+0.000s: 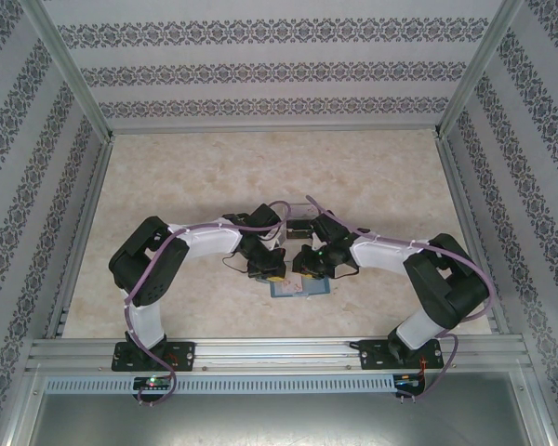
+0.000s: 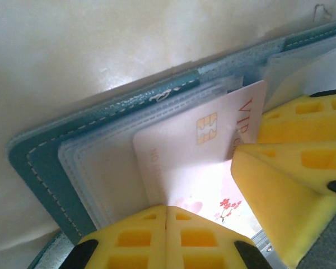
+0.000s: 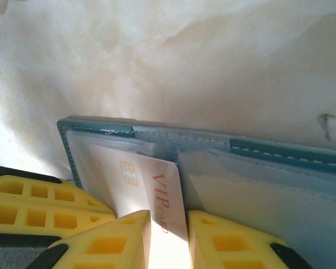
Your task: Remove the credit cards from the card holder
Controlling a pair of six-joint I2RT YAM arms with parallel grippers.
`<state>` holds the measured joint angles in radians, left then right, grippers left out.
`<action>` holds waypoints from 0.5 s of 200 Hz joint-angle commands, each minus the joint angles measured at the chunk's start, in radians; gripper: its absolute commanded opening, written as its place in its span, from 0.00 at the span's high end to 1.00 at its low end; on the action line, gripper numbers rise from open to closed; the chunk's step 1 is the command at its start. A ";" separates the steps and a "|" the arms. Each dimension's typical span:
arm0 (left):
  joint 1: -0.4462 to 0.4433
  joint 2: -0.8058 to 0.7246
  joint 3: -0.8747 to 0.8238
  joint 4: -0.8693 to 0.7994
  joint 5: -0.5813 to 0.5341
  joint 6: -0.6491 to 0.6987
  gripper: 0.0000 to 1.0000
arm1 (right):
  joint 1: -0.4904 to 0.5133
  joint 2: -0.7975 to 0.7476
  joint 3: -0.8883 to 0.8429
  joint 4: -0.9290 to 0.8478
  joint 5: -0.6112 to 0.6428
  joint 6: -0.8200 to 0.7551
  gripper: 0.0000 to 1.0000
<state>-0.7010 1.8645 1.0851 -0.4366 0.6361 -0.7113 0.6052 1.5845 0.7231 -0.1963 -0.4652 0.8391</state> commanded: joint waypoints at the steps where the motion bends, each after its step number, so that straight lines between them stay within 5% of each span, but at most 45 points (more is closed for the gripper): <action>1: -0.015 0.041 -0.005 -0.054 -0.029 0.019 1.00 | 0.005 -0.022 -0.013 0.074 -0.071 0.016 0.76; 100: -0.014 0.042 0.000 -0.057 -0.031 0.020 1.00 | -0.026 -0.034 -0.031 0.045 -0.035 -0.020 0.93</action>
<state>-0.7010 1.8645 1.0851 -0.4374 0.6361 -0.7109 0.5903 1.5776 0.6998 -0.1596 -0.4961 0.8375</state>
